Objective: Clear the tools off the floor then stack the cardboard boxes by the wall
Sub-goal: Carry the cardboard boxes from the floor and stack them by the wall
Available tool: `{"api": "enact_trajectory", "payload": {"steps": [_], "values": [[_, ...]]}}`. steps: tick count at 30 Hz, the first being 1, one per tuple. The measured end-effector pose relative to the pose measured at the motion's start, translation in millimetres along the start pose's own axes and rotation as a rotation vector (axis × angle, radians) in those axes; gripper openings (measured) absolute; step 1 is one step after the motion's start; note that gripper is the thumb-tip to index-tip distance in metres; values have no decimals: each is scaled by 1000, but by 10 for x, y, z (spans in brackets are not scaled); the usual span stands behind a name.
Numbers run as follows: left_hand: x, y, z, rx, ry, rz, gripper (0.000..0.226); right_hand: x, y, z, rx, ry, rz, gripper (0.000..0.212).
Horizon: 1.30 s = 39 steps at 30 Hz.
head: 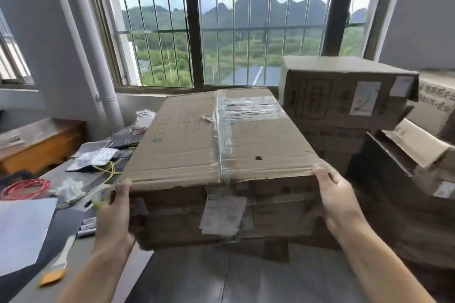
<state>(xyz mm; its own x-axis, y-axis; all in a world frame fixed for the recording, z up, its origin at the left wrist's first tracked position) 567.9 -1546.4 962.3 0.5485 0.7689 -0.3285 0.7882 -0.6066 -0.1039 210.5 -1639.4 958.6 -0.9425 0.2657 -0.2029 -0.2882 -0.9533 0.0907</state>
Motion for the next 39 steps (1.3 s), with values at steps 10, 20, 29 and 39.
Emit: {"api": "enact_trajectory", "payload": {"steps": [10, 20, 29, 39], "values": [[-1637, 2101, 109, 22, 100, 192, 15, -1046, 1543, -306, 13, -38, -109, 29], [-3129, 3371, 701, 51, 114, 283, 13, -1562, 3087, -698, -7, -158, -144, 39], [-4194, 3906, 1104, 37, 130, 257, 30, -2326, 3585, -1139, 847, -923, -172, 73], [-4805, 4415, 1148, 92, 200, 383, 33, -2558, 4358, -1238, 673, -1064, -238, 98]]}}
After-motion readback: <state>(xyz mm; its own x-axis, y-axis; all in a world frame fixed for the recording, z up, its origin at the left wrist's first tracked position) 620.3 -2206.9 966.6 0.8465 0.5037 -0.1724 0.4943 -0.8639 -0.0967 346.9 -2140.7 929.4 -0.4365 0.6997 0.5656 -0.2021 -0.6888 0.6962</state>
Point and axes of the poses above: each hand's wrist, its own y-axis towards the middle knuckle, its own x-axis out of the back of the hand, z = x × y, the point moved 2 cm from there along y, towards the middle knuckle, and after that the axes turned 5 degrees about -z, right-handed, at the moved point
